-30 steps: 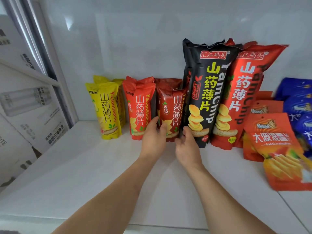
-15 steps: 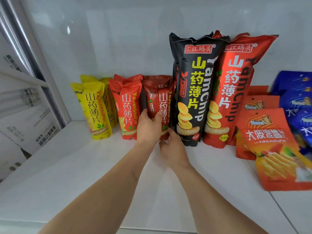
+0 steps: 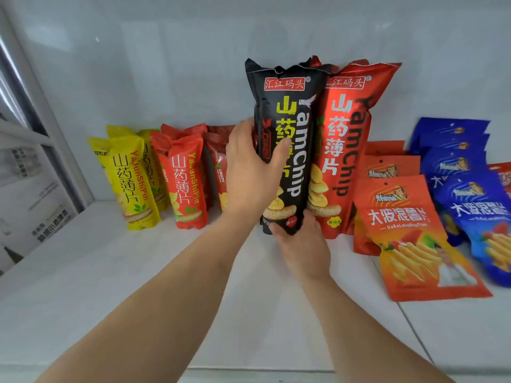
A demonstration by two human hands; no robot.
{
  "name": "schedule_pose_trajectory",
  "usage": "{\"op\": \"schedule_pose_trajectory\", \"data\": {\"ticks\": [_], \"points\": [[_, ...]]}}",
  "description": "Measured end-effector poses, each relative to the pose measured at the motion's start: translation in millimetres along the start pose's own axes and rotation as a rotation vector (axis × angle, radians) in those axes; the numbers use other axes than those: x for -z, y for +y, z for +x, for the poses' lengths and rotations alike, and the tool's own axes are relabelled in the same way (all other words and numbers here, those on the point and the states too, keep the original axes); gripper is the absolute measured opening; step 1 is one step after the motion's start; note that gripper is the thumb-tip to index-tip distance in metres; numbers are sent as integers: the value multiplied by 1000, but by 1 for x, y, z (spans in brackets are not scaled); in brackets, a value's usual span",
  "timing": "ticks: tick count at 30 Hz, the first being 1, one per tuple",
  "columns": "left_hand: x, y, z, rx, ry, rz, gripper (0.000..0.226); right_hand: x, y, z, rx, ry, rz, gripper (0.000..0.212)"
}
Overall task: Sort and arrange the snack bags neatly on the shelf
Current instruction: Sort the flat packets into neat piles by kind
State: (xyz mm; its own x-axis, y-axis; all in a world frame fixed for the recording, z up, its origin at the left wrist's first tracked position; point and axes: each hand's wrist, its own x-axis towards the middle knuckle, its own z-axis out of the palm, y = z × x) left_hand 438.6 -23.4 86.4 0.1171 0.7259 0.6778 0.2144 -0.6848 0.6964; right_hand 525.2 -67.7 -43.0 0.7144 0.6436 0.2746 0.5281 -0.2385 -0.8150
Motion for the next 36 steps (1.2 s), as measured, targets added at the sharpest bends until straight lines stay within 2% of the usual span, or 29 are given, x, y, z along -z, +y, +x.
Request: {"op": "schedule_pose_trajectory", "data": {"ticks": [4, 8, 12, 15, 19, 22, 25, 27, 36], "points": [[-4, 18, 37, -64, -23, 53, 88, -5, -2, 6, 13, -20, -60, 79], [-10, 13, 49, -10, -98, 37, 98, -7, 0, 9, 48, -60, -82, 76], [-14, 12, 44, 41, -62, 1, 100, 0, 0, 7, 49, -96, -78, 76], [-16, 14, 39, 36, -5, 40, 101, 18, 6, 1, 70, -59, -106, 62], [-22, 29, 28, -182, 187, 234, 87, 46, 19, 1, 60, 190, -80, 43], [-34, 39, 29, -394, 171, 411, 75, 55, 27, 10, 36, 302, -47, 54], [-49, 46, 39, -598, 177, 568, 66, 55, 24, 17, 2, 315, -48, 73], [-58, 50, 46, -686, 204, 638, 63, 52, 22, 20, 17, 322, -72, 78], [-71, 34, 56, -672, 150, 732, 51, 40, 23, 26, 13, 322, -102, 69]]}}
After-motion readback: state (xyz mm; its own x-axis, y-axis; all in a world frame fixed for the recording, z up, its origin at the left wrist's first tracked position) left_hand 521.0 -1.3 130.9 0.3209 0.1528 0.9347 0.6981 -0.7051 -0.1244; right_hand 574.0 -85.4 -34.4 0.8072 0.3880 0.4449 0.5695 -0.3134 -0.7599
